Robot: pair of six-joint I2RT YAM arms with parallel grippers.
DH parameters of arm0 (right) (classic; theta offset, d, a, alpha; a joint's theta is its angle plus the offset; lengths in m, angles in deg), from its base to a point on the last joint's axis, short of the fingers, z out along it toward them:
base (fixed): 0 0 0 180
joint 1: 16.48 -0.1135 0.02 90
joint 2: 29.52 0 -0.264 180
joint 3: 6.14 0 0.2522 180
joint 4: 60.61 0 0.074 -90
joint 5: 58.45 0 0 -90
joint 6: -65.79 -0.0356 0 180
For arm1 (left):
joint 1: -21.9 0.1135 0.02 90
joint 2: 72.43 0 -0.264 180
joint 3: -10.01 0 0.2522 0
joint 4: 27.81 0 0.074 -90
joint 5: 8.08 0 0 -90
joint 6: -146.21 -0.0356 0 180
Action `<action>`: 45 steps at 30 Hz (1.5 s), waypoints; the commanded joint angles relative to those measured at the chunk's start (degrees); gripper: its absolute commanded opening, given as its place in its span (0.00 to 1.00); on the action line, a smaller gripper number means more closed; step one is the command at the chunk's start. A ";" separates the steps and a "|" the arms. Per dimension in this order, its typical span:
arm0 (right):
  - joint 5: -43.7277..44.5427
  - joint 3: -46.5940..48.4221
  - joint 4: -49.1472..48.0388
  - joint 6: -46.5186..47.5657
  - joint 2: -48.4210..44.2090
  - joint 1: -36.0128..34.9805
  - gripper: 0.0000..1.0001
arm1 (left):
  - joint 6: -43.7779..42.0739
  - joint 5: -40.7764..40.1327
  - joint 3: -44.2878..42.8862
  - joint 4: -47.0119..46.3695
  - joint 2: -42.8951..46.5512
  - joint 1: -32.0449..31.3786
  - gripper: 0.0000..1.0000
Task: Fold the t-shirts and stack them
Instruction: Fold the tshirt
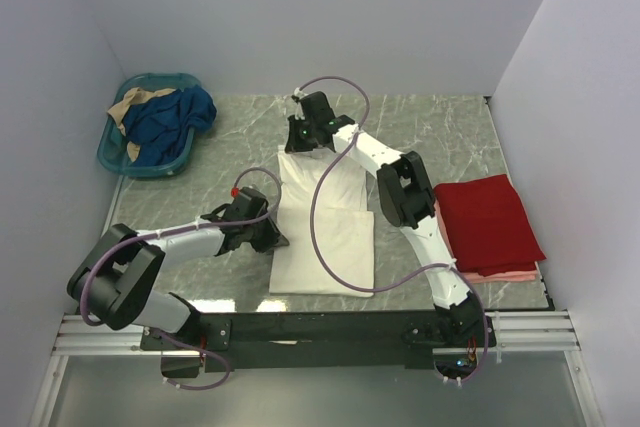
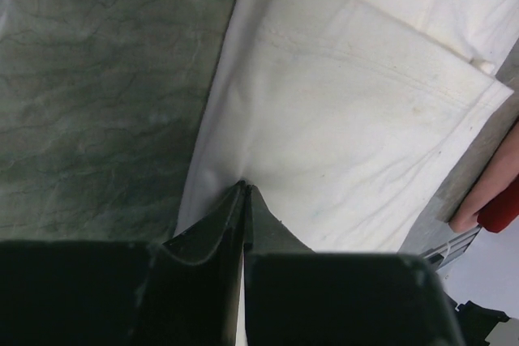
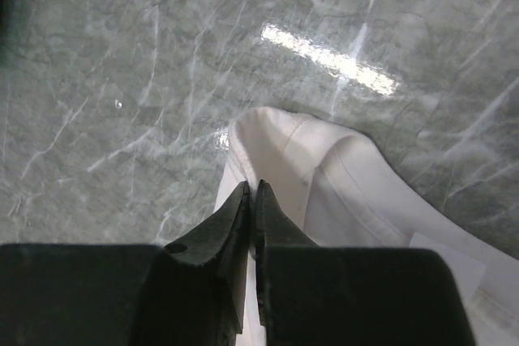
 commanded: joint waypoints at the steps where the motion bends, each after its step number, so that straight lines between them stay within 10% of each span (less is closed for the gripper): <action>1: 2.75 -1.24 -3.78 -2.81 -6.14 0.98 0.00 | -0.10 0.69 1.12 -1.86 -0.66 0.21 0.08; 20: 7.77 -1.06 -0.63 -6.77 -7.82 2.56 0.00 | -0.10 0.51 1.82 -1.86 -0.57 0.21 0.07; 29: 10.49 -0.97 4.38 -7.57 -11.76 5.46 0.50 | -2.47 -0.54 -1.60 0.59 1.54 0.21 0.20; 45: 17.44 -27.87 8.16 -6.69 -28.83 17.24 0.44 | -7.31 0.42 -15.05 2.19 -2.31 -8.57 0.31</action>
